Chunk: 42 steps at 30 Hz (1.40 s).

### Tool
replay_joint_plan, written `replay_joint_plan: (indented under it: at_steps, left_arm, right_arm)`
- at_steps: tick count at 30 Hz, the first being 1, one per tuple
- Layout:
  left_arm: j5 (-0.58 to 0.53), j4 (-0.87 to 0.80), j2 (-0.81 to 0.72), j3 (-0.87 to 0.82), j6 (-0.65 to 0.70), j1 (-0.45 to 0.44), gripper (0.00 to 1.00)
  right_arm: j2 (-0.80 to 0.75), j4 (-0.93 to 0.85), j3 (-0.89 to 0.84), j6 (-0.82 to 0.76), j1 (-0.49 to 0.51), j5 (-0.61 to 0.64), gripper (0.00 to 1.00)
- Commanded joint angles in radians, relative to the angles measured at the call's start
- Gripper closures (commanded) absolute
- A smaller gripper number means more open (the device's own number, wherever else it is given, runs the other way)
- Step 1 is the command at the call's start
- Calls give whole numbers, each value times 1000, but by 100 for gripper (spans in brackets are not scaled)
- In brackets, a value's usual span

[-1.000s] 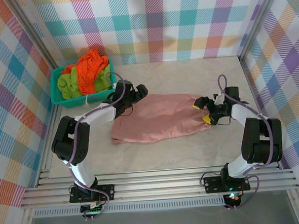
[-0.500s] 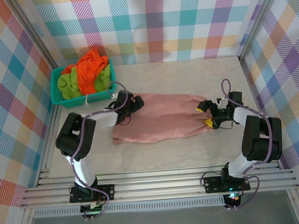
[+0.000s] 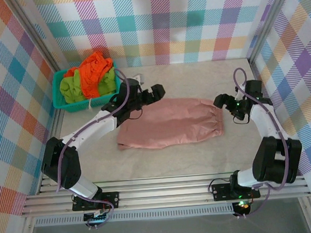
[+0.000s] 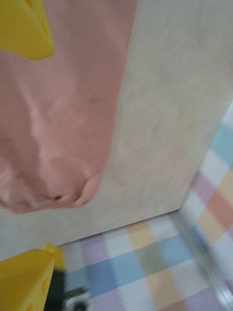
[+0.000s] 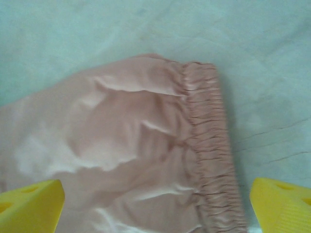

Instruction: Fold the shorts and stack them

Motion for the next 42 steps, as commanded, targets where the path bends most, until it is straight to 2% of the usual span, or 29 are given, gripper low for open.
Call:
replay_joint_plan:
  at_steps: [1, 5, 12, 19, 25, 30, 33, 38, 42]
  left_arm:
    - [149, -52, 63, 2, 25, -40, 0]
    - [193, -19, 122, -22, 5, -85, 0]
    - [171, 55, 191, -126, -36, -134, 0]
    - [141, 146, 234, -270, -71, -137, 0]
    - [120, 173, 237, -335, -79, -138, 0]
    - [115, 183, 245, -354, -83, -140, 0]
    - [109, 189, 238, -363, -87, -140, 0]
    - [69, 162, 176, -367, -73, -139, 0]
    - [32, 118, 120, -356, -51, -136, 0]
  right_arm:
    - [103, -92, 31, -76, -2, 59, 5]
    - [181, -70, 37, -73, -2, -7, 10]
    - [262, -34, 32, -64, 3, -83, 19]
    - [316, -29, 44, -66, 35, -71, 22]
    - [334, -15, 47, -74, 80, -77, 30]
    - [338, -6, 50, -85, 140, -44, 36]
    - [359, -20, 63, -98, 163, 14, 43]
    - [408, -67, 103, -133, 193, 121, 56]
    - [442, -103, 134, -158, 205, 179, 71]
